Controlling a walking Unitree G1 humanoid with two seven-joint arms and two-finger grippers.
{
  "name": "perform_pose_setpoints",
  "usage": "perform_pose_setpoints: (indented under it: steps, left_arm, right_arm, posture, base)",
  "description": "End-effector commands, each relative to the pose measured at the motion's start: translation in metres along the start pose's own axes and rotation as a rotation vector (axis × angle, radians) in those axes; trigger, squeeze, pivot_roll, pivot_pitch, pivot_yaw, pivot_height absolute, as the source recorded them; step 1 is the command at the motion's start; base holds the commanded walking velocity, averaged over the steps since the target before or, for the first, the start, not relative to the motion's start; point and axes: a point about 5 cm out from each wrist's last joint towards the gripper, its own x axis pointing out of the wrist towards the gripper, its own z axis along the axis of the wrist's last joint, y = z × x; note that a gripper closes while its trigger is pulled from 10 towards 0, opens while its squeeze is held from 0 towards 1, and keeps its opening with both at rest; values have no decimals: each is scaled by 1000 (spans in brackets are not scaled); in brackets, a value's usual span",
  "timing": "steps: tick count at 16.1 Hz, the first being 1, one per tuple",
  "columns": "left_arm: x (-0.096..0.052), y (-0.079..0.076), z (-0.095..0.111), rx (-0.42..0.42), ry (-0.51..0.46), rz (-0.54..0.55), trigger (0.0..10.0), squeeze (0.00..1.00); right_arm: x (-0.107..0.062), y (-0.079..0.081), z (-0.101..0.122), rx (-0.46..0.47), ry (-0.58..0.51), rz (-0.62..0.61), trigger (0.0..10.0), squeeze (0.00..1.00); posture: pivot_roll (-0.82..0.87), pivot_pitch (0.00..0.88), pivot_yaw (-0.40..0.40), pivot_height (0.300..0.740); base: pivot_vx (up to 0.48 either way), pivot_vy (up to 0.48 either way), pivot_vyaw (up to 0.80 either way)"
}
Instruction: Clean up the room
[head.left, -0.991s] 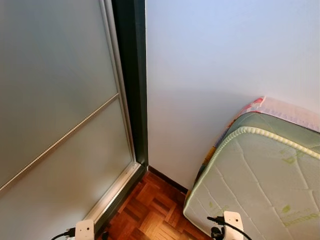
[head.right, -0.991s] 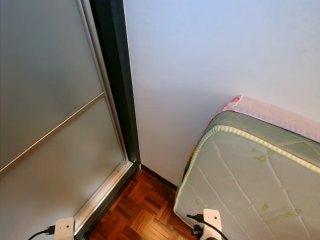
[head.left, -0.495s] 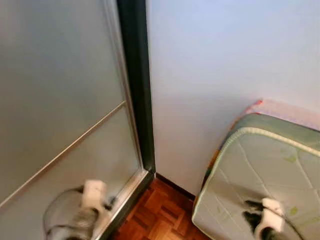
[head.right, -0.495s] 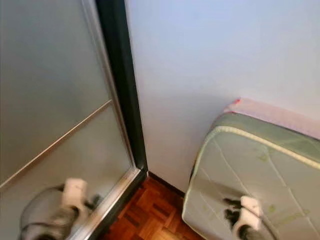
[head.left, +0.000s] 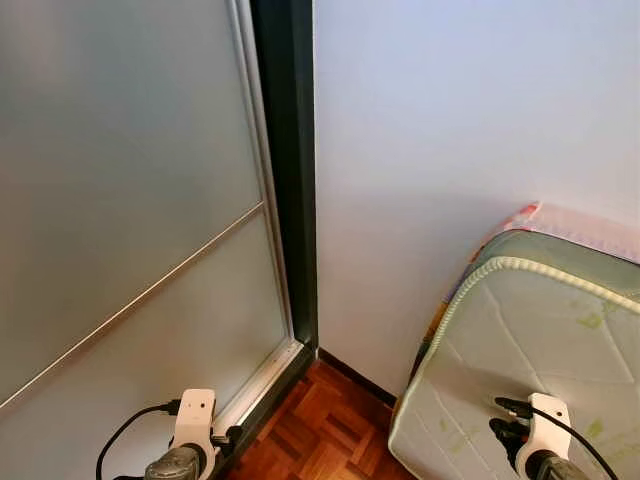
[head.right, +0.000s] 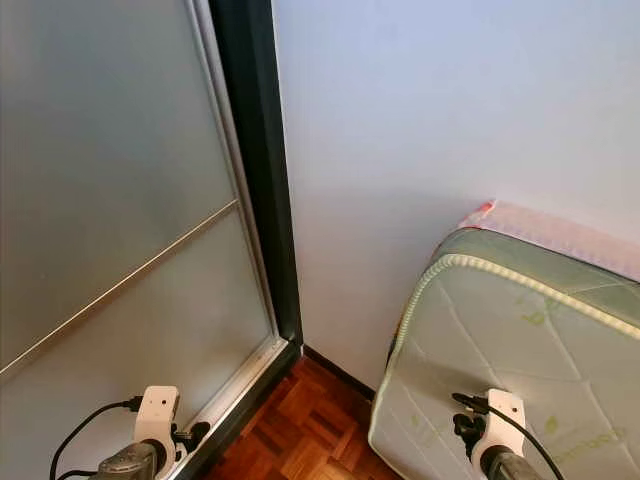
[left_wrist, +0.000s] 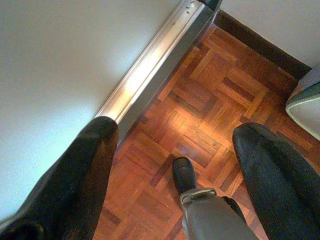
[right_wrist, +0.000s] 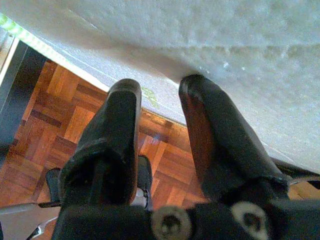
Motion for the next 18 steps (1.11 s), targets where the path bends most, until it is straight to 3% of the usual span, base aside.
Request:
perform_pose_setpoints:
  steps: [1, 4, 18]
  left_arm:
    - [0, 0, -3, -3, 11, 2, 10000, 0]
    - [0, 0, -2, -21, 5, 12, 10000, 0]
    - [-4, 6, -15, -29, 27, 29, 10000, 0]
  right_arm:
    - [0, -1, 3, 21, -22, -9, 10000, 0]
    - [0, -2, 3, 16, -10, -28, 10000, 0]
    - [1, -2, 4, -37, 25, -7, 10000, 0]
  posture:
    - [-66, 0, 1, 740]
    - [-66, 0, 1, 740]
    - [-63, 0, -5, 740]
  base:
    - [0, 0, 0]
    - [0, 0, -206]
    - [0, 0, -800]
